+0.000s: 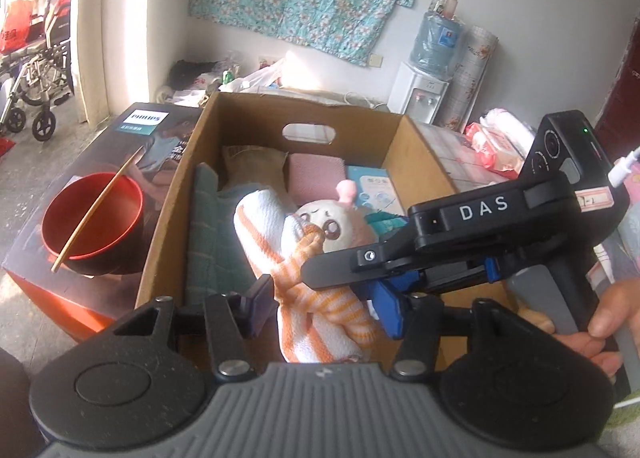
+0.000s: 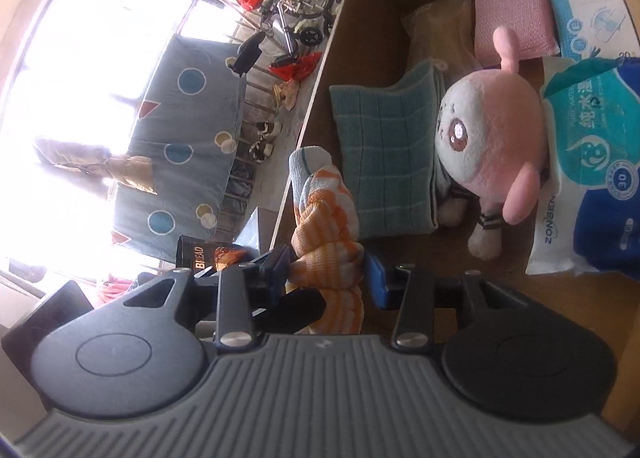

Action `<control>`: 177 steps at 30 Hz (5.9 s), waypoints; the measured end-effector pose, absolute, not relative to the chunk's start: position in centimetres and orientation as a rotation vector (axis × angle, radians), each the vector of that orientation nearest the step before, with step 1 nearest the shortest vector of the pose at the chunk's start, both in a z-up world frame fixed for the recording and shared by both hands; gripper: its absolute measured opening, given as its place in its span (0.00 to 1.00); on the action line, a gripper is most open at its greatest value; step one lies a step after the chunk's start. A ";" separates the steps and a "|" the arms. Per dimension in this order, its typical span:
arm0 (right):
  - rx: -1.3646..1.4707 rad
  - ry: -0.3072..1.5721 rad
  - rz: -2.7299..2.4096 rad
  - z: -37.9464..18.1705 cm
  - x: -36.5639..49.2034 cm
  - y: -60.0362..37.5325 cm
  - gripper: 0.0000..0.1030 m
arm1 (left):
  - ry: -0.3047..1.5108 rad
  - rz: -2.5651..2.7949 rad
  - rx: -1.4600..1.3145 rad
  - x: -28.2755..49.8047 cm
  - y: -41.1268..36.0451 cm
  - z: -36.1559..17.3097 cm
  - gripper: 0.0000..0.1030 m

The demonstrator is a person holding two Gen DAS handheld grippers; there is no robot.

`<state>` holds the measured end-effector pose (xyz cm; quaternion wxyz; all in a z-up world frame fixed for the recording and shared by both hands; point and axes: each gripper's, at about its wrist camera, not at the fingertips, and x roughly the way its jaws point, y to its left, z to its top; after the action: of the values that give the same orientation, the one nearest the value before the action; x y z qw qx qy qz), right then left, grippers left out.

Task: Organize soft objects
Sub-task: 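Carry the orange-striped cloth with the right tool over the cardboard box, then lower the orange-striped cloth into the box and open the right tool, then move the right tool back over the bed toward the white yogurt cup, then close the right tool around the white yogurt cup, then lift the yogurt cup off the bed with the right tool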

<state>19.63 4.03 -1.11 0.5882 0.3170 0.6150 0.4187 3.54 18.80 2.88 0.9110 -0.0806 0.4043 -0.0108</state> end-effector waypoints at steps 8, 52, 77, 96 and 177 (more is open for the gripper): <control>0.654 1.583 0.889 -4.0 21.0 6.7 0.40 | 0.810 0.016 -0.204 2.0 22.1 2.8 0.60; 0.945 1.171 0.823 0.7 17.8 -8.1 0.46 | 0.679 -0.090 -0.301 3.1 17.9 5.5 0.74; 0.322 0.918 -0.215 -4.9 21.4 -39.2 0.59 | 0.843 -0.465 -0.182 11.3 -2.9 1.3 0.74; 0.332 0.977 -0.229 -7.8 23.5 -39.3 0.48 | 0.868 -0.453 -0.182 11.8 -3.5 0.5 0.74; 1.133 1.045 0.183 -11.0 6.4 -32.4 0.69 | 0.968 -0.575 -0.056 5.3 -5.5 -3.6 0.71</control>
<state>6.40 -32.42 -10.96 0.7136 0.5113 0.4716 0.0828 5.25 -5.51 -3.63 0.8451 -0.0265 0.4590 -0.2727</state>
